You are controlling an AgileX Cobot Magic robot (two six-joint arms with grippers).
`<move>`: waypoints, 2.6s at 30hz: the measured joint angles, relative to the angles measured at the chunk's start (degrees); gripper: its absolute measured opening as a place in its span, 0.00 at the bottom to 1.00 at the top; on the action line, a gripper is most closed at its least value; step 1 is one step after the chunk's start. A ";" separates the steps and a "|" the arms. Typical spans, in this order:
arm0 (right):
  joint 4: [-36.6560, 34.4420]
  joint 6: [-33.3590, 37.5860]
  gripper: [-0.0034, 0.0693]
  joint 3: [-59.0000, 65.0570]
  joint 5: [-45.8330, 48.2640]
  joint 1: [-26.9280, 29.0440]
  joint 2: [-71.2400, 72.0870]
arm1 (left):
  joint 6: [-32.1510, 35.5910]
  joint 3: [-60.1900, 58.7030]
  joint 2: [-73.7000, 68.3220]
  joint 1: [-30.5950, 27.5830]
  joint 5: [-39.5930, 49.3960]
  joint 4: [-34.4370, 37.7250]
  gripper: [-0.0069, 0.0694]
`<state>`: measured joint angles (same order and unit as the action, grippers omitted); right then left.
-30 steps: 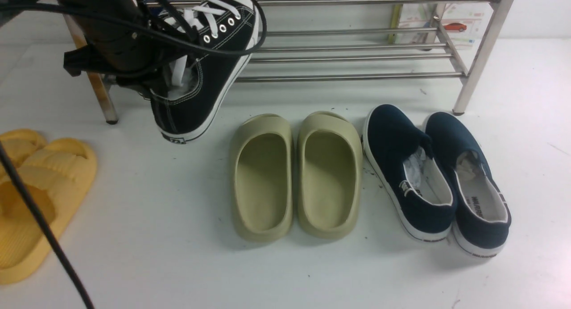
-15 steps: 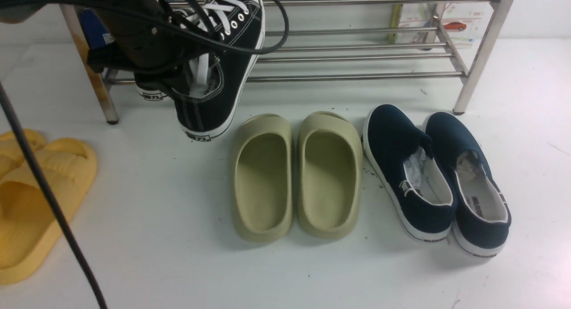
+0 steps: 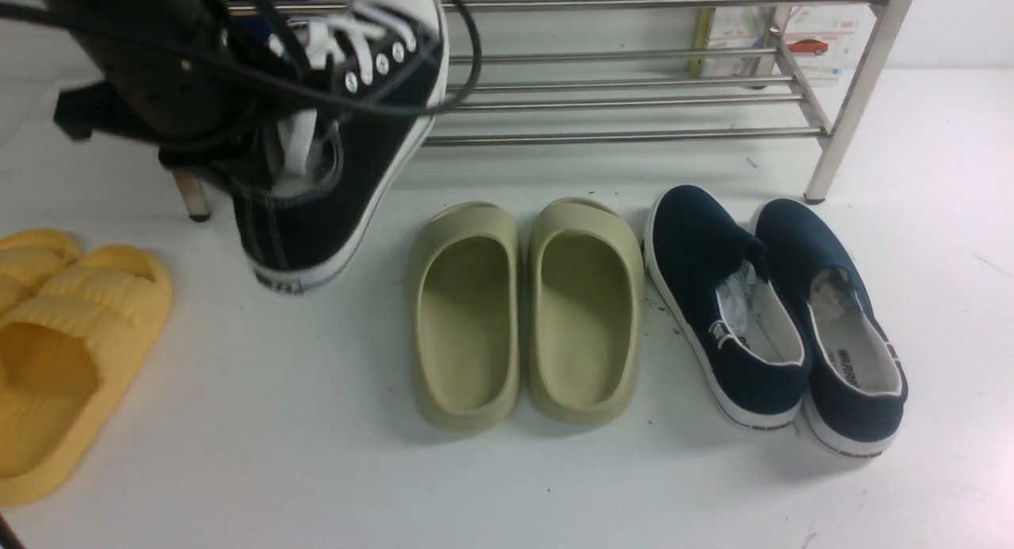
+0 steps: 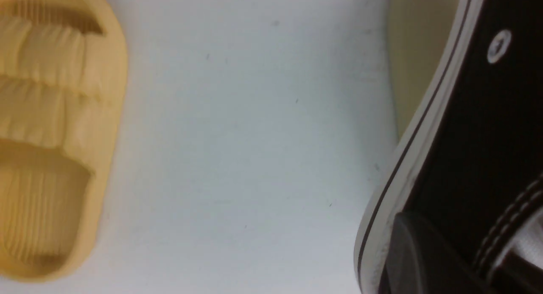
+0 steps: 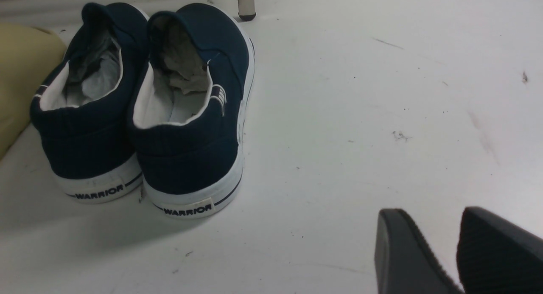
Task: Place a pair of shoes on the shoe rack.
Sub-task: Use the left arm to put a shoe into the shoe rack
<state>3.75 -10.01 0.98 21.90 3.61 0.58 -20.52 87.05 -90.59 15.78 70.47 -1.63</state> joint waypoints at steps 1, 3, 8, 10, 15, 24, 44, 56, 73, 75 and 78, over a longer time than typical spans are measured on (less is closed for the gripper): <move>0.00 0.00 0.38 0.00 0.00 0.00 0.00 | -0.47 -2.07 -0.15 0.00 -1.10 -0.01 0.07; 0.00 0.00 0.38 0.00 0.00 0.00 0.00 | -1.34 -4.71 -0.89 0.00 -3.95 -0.12 0.07; 0.00 0.00 0.38 0.00 0.00 0.00 0.00 | -3.06 -5.37 -2.79 0.00 -11.84 -0.86 0.07; 0.00 0.00 0.38 0.00 0.00 0.00 0.00 | -4.87 -3.79 -4.66 -0.64 -16.13 -1.39 0.07; 0.00 0.05 0.38 0.00 0.00 0.00 0.00 | -5.81 1.24 -9.38 -3.52 -16.22 -0.87 0.07; 0.00 0.04 0.38 0.00 0.00 0.00 0.00 | -3.80 10.19 -17.71 -5.78 -16.49 4.94 0.07; 0.00 0.04 0.38 0.00 0.00 0.00 0.00 | -3.39 24.14 -29.78 -5.78 -21.90 5.32 0.07; 0.00 0.04 0.38 0.00 0.00 0.00 0.00 | -3.22 26.18 -31.31 -5.78 -27.17 4.64 0.29; 0.00 0.04 0.38 0.00 0.00 0.00 0.00 | 2.91 26.23 -22.42 -5.78 -12.68 4.64 0.40; 0.00 0.04 0.38 0.00 0.00 0.00 0.00 | 3.94 26.23 -20.79 -5.78 -10.20 4.64 0.36; 0.00 0.04 0.38 0.00 0.00 0.00 0.00 | 5.47 25.27 -17.89 -5.58 -6.08 4.64 0.25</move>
<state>3.75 -9.97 0.98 21.90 3.61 0.58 -15.05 112.32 -108.48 10.21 64.39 3.01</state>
